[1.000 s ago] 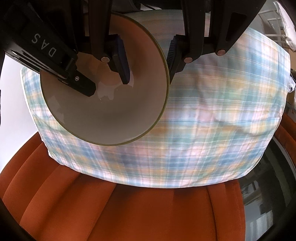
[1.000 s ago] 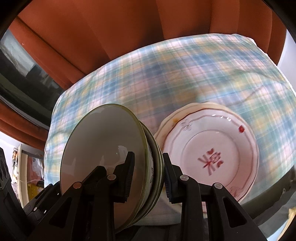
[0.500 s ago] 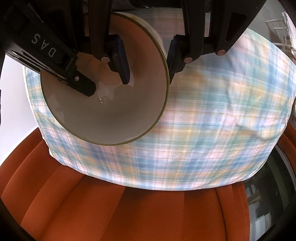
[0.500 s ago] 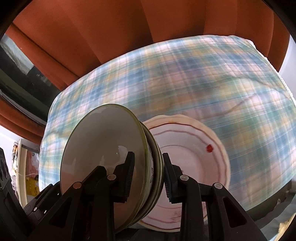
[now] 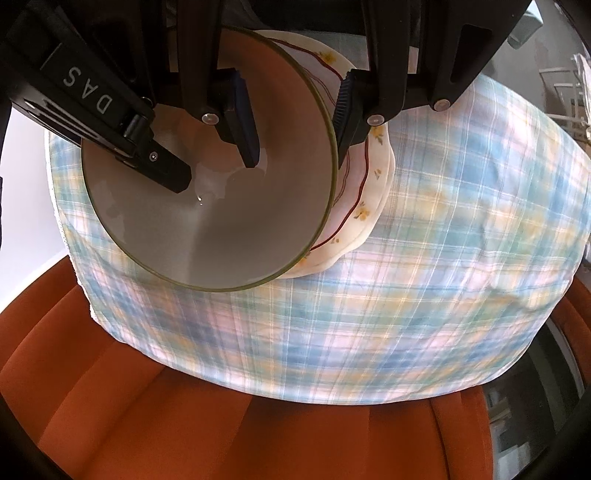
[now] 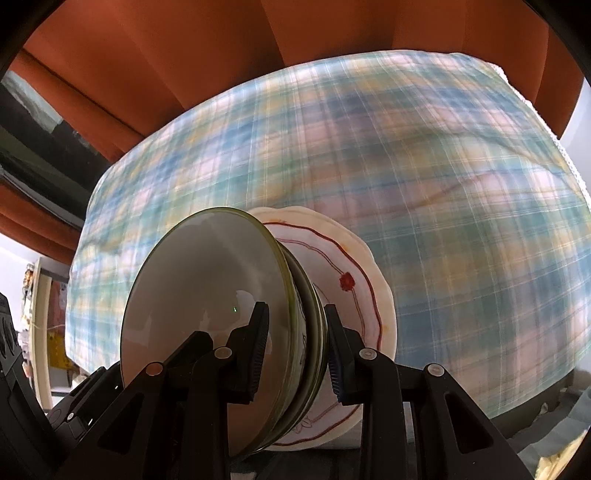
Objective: Organize plates and bowls
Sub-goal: 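Lower the held dishes onto the red-flower plate stack with both grippers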
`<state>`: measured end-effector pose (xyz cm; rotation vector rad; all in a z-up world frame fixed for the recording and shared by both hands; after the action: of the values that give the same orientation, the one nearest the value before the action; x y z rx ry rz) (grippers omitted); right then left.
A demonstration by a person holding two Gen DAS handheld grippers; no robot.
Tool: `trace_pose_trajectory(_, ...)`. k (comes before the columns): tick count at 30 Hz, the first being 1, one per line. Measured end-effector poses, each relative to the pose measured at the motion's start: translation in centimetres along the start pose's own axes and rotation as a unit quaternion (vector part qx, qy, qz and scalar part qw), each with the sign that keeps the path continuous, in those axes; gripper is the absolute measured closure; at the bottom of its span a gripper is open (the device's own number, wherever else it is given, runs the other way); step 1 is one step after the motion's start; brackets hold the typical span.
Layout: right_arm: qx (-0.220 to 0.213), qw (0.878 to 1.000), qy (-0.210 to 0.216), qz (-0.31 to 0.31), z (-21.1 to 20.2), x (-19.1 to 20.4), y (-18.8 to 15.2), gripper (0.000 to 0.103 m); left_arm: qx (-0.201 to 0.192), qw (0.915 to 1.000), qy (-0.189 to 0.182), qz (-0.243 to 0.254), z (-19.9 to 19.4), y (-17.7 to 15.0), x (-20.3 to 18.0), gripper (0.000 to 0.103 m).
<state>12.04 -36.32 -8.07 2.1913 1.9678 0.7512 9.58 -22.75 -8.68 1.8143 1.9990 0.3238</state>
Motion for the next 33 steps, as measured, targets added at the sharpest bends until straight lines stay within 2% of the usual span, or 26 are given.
trace_pose_trajectory(14, 0.016, 0.999, 0.03, -0.015, 1.1, -0.1, 1.0, 0.07, 0.015, 0.9996, 0.025, -0.006, 0.9, 0.5, 0.2, 0.063)
trace_pose_trajectory(18, 0.014, 0.999, 0.032, -0.024, 1.0, -0.1, 0.7, 0.07, 0.013, 0.9997, 0.017, 0.007, 0.5, 0.1, -0.3, 0.05)
trace_pose_trajectory(20, 0.01, 0.999, 0.033, -0.026, 0.9, -0.1, 0.5, 0.069, 0.004, 0.9997, 0.02, 0.016, 0.1, 0.0, -0.5, 0.049)
trace_pose_trajectory(21, 0.006, 0.999, 0.034, -0.026, 0.7, -0.1, 0.4, 0.068, -0.005, 0.9995, 0.023, 0.022, -0.2, 0.0, -0.5, 0.045)
trace_pose_trajectory(22, 0.001, 0.999, 0.038, -0.027, 0.6, 0.0, 0.3, 0.066, -0.012, 0.9993, 0.027, 0.024, -0.4, 0.0, -0.5, 0.039)
trace_pose_trajectory(24, -0.016, 0.999, 0.038, -0.029, 0.0, 0.0, 0.2, 0.058, -0.026, 0.9989, 0.031, 0.025, -1.0, 0.0, -0.2, 0.034)
trace_pose_trajectory(26, -0.034, 0.999, 0.024, -0.03, -0.5, -0.1, 0.1, 0.043, -0.034, 0.9987, 0.027, 0.026, -1.4, -0.1, 0.0, 0.03)
trace_pose_trajectory(30, -0.058, 0.998, 0.012, -0.024, -1.7, -0.1, -0.4, 0.039, -0.048, 0.9983, 0.015, 0.029, -2.0, -0.2, 0.4, 0.022)
trace_pose_trajectory(33, -0.083, 0.996, -0.006, -0.022, -3.0, 0.2, -0.8, 0.039, -0.068, 0.9971, 0.005, 0.034, -2.9, -0.1, 0.9, 0.022)
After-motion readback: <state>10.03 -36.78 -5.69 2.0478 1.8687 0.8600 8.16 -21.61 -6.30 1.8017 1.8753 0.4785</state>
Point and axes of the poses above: each gripper's, at about its wrist camera, not at the fingertips, and z roughly the way its jaws point, x to its left, y to its top, the point moved 1 cm from there along z, roughly the way its jaws point, and after that the axes turned 5 degrees about -x, right-handed, at the moved point
